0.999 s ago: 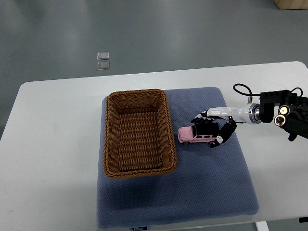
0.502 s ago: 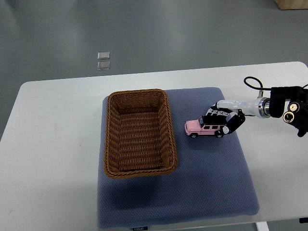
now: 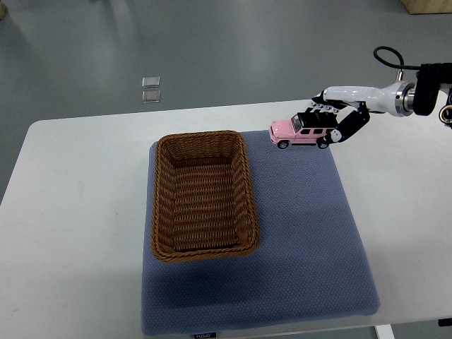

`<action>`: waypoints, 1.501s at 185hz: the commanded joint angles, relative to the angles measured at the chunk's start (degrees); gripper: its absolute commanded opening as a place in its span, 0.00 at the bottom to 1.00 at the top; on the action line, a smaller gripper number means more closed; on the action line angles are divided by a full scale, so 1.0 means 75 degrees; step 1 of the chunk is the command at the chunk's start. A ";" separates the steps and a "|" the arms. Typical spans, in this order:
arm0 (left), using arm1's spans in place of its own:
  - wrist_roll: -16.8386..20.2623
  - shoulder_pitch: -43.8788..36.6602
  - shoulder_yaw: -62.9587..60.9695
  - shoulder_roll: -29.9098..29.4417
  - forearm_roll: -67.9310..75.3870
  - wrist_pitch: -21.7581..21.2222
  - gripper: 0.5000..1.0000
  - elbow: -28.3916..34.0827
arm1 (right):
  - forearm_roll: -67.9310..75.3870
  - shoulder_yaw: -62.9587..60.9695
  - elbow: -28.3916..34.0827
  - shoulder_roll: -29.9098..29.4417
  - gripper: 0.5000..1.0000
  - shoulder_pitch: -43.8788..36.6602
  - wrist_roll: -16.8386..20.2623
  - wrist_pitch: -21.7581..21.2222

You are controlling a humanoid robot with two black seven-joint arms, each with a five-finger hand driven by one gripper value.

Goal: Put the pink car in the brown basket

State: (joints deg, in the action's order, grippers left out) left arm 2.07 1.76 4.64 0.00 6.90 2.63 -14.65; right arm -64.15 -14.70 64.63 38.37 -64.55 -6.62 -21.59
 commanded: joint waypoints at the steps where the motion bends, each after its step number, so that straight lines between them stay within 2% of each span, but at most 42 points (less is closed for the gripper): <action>1: 0.0005 0.0000 0.0002 0.0000 0.0005 0.0001 1.00 -0.0004 | 0.0069 0.0062 -0.0133 -0.0639 0.00 -0.0242 0.0015 0.0007; 63: 0.0005 0.0000 0.0002 0.0000 0.0005 0.0001 1.00 -0.0016 | -0.0025 0.0237 -0.1738 -0.3240 0.00 -0.0183 0.0015 0.0195; 147: 0.0005 0.0000 -0.0010 0.0000 0.0005 0.0001 1.00 -0.0027 | -0.0072 0.0706 -0.2429 -0.4331 0.00 0.0332 0.0015 0.1050; 148: 0.0005 0.0000 -0.0010 0.0000 0.0005 0.0001 1.00 -0.0027 | -0.0072 0.0706 -0.2429 -0.4354 0.07 0.0333 0.0015 0.1074; 149: 0.0005 0.0000 -0.0010 0.0000 0.0005 0.0001 1.00 -0.0027 | -0.0072 0.0706 -0.2429 -0.4354 0.07 0.0333 0.0015 0.1074; 150: -0.0006 0.0000 -0.0010 0.0000 0.0005 0.0001 1.00 -0.0027 | -0.0072 0.0695 -0.2453 -0.4366 0.15 0.0344 0.0015 0.1085; 151: -0.0006 0.0000 -0.0010 0.0000 0.0005 0.0001 1.00 -0.0027 | -0.0072 0.0695 -0.2453 -0.4366 0.15 0.0344 0.0015 0.1085; 152: -0.0006 0.0000 -0.0010 0.0000 0.0005 0.0001 1.00 -0.0027 | -0.0072 0.0695 -0.2464 -0.4378 0.21 0.0344 0.0015 0.1097; 153: -0.0006 0.0000 -0.0010 0.0000 0.0005 0.0001 1.00 -0.0027 | -0.0072 0.0695 -0.2465 -0.4378 0.21 0.0344 0.0015 0.1097; 154: 0.0005 0.0000 -0.0010 0.0000 0.0005 0.0001 1.00 -0.0027 | -0.0072 0.0695 -0.2465 -0.4389 0.26 0.0356 0.0003 0.1109; 163: 0.0005 0.0000 -0.0010 0.0000 0.0005 0.0001 1.00 -0.0027 | -0.0060 0.0695 -0.2476 -0.4413 0.44 0.0356 0.0003 0.1132; 164: -0.0006 0.0000 -0.0021 0.0000 0.0005 0.0001 1.00 -0.0027 | -0.0060 0.0695 -0.2476 -0.4413 0.49 0.0356 0.0003 0.1132; 165: -0.0006 0.0000 -0.0021 0.0000 0.0005 0.0001 1.00 -0.0027 | -0.0060 0.0695 -0.2476 -0.4413 0.49 0.0356 0.0003 0.1132; 168: 0.0005 0.0000 -0.0021 0.0000 0.0005 0.0001 1.00 -0.0027 | -0.0049 0.0683 -0.2476 -0.4413 0.59 0.0356 0.0003 0.1132; 169: 0.0005 0.0000 -0.0021 0.0000 0.0005 0.0001 1.00 -0.0027 | -0.0049 0.0683 -0.2476 -0.4413 0.59 0.0356 0.0003 0.1132; 173: 0.0005 0.0000 -0.0021 0.0000 0.0005 0.0001 1.00 -0.0027 | -0.0037 0.0683 -0.2488 -0.4413 0.70 0.0368 0.0003 0.1144; 183: 0.0005 0.0000 -0.0021 0.0000 0.0005 0.0001 1.00 -0.0027 | -0.0002 0.0671 -0.2476 -0.4401 0.78 0.0356 0.0003 0.1132; 217: 0.0005 0.0000 -0.0021 0.0000 0.0005 0.0001 1.00 -0.0004 | 0.0069 0.0390 -0.2476 -0.4225 0.82 0.0262 0.0003 0.1085; 255: 0.0005 0.0000 -0.0021 0.0000 0.0005 0.0001 1.00 -0.0004 | 0.1112 -0.1802 -0.2465 -0.3499 0.82 0.0391 -0.0008 0.1039; 278: 0.0005 0.0000 -0.0010 0.0000 0.0005 0.0001 1.00 -0.0016 | 0.2961 -0.3546 -0.2429 -0.3194 0.82 0.1503 -0.0078 0.1039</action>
State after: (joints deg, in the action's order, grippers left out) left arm 2.09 1.76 4.49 0.00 6.94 2.62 -14.68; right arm -52.61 -31.09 46.20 12.63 -59.73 -6.77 -13.85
